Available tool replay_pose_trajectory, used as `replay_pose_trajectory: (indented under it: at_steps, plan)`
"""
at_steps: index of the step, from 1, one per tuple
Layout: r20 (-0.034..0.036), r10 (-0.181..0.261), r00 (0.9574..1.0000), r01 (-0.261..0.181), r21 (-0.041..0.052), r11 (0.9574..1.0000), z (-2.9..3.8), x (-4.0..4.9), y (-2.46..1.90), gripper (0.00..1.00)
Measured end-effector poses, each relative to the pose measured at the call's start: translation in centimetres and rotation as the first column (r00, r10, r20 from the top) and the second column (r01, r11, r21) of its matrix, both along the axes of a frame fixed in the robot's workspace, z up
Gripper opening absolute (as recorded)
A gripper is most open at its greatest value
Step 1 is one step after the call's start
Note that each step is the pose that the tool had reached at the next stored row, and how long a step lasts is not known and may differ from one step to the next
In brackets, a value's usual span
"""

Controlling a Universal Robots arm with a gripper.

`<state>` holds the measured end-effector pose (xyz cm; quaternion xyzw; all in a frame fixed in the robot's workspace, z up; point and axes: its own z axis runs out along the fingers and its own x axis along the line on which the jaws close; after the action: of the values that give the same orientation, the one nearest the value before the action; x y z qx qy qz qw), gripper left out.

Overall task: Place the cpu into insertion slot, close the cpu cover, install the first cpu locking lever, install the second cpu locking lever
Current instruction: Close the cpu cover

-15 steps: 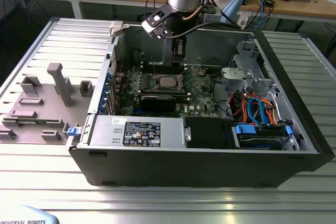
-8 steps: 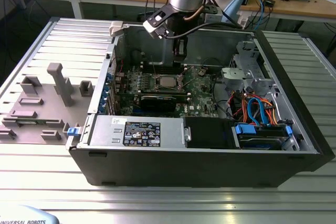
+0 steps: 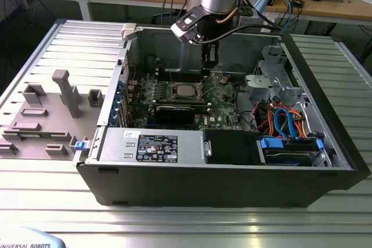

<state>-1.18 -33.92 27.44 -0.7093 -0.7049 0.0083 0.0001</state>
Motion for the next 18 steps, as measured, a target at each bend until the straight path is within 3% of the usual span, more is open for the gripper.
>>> replay_pose_trajectory:
  at_steps: [18]
  plan:
    - [0.0, 0.0, 1.0, 0.0, -0.0001, 1.0, 0.0, 1.07, 0.0, 0.11]
